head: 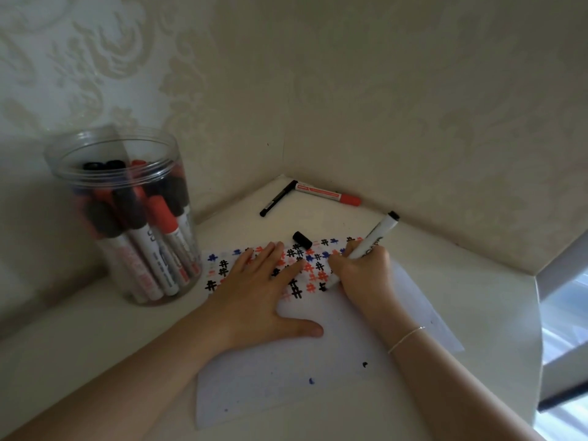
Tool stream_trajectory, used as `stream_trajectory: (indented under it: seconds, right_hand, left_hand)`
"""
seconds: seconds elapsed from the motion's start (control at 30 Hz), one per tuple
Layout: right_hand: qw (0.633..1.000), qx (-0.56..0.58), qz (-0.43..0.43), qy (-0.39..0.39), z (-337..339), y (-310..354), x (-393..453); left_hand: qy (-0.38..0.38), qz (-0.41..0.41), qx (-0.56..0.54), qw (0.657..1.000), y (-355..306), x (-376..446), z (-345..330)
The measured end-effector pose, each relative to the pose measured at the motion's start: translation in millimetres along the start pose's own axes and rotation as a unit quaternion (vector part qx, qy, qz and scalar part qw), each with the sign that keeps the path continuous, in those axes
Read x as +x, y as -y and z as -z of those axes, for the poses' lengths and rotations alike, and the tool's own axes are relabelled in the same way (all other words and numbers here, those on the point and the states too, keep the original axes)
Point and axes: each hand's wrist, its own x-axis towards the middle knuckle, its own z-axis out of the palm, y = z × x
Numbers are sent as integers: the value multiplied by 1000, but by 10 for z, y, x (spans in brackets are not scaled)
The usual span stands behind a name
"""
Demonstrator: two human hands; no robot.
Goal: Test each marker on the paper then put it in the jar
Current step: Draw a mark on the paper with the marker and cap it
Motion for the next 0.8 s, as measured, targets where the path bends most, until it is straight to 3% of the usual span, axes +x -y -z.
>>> stream_trajectory:
  seconds: [0.4, 0.53, 0.7, 0.8]
  right_hand:
    - [1000, -3, -10, -5, -7, -29, 37]
    - [991, 131, -8, -29, 70, 14, 83]
    - [951, 306, -23, 26, 91, 72, 165]
    - [924, 380, -34, 36, 121, 81, 171]
  left_hand:
    - [5, -1, -11, 1000, 16, 0, 5]
    - [1, 9, -15, 1000, 29, 30, 106]
    - [-134, 9, -89, 987, 9, 219, 194]
    - [-130, 16, -68, 989, 17, 447, 202]
